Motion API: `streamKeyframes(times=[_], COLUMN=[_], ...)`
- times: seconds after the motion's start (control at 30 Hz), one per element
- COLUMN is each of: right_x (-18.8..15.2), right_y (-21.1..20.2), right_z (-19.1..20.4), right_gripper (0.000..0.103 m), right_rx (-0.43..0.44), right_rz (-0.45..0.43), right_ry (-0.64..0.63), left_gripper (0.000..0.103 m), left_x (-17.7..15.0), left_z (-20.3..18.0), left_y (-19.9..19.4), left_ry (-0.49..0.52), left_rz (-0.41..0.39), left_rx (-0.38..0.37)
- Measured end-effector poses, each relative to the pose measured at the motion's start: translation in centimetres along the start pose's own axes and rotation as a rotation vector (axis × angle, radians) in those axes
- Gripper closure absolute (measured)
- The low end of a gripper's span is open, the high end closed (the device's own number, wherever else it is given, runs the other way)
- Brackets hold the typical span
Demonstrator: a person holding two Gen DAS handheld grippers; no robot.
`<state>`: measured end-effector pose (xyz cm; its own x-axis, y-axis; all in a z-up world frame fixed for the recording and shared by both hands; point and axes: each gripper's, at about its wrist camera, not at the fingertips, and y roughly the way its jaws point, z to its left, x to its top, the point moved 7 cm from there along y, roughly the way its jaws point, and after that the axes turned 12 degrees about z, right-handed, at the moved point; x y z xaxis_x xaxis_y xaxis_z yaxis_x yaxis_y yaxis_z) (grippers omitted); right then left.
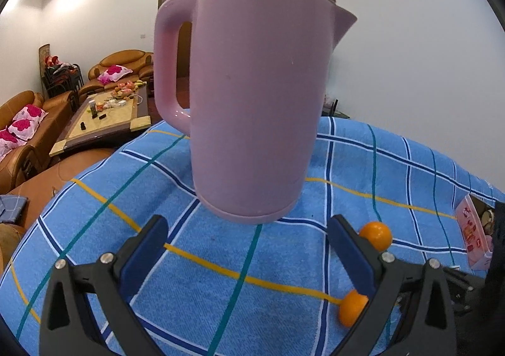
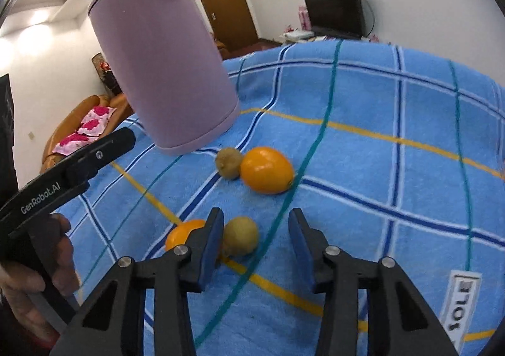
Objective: Organize fruits
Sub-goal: 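Grasp the small brown-green fruit with the right gripper while the left gripper grasps an orange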
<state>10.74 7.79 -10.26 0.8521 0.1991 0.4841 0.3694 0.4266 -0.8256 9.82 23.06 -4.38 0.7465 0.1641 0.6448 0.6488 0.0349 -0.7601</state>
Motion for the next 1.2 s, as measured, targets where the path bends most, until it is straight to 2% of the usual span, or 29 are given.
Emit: streamKeyframes(times=[0.13, 0.3, 0.33, 0.47, 0.57, 0.7, 0.77, 0.83, 0.93, 1.1, 1.17, 1.2], right_x=[-0.2, -0.3, -0.4, -1.2, -1.2, -1.6, -1.8, -2.0, -2.1, -2.0, -2.1, -2.1], right_y=[0.9, 1.0, 0.9, -0.4, -2.6, -5.4, -6.4, -7.0, -7.3, -7.4, -7.3, -7.3], right_z=[1.2, 1.3, 1.3, 0.6, -1.3, -4.3, -5.6, -6.6, -7.0, -6.4, -6.2, -6.2], right_gripper=[0.061, 0.076, 0.076, 0.076, 0.076, 0.076, 0.076, 0.076, 0.076, 0.076, 0.076, 0.076], right_rx=[-0.020, -0.042, -0.048, -0.074, -0.113, -0.201, -0.229, -0.235, -0.232, -0.245, -0.248, -0.249], right_rz=[0.039, 0.045, 0.047, 0.024, -0.060, -0.146, -0.164, -0.174, -0.180, -0.185, -0.187, -0.188], right_ry=[-0.030, -0.040, -0.048, -0.030, 0.008, 0.048, 0.062, 0.076, 0.087, 0.053, 0.045, 0.045], left_gripper=[0.000, 0.000, 0.000, 0.000, 0.001, 0.017, 0.026, 0.042, 0.047, 0.048, 0.065, 0.066], left_x=[0.1, -0.3, -0.4, -1.5, -2.9, -5.1, -5.7, -6.4, -7.2, -7.6, -7.6, -7.4], left_z=[0.1, -0.7, -1.0, -2.9, -5.3, -8.1, -8.6, -8.9, -8.7, -9.1, -9.3, -9.3], left_y=[-0.2, 0.3, 0.5, 0.9, 0.9, 1.2, 1.8, 2.5, 3.4, 3.4, 3.3, 3.3], left_ry=[-0.006, 0.028, 0.039, 0.094, 0.186, 0.335, 0.363, 0.381, 0.388, 0.435, 0.449, 0.446], left_rz=[-0.011, 0.012, 0.025, 0.097, 0.148, 0.206, 0.238, 0.277, 0.314, 0.292, 0.278, 0.278], left_rx=[0.001, -0.031, -0.046, -0.183, -0.289, -0.307, -0.303, -0.300, -0.272, -0.243, -0.252, -0.258])
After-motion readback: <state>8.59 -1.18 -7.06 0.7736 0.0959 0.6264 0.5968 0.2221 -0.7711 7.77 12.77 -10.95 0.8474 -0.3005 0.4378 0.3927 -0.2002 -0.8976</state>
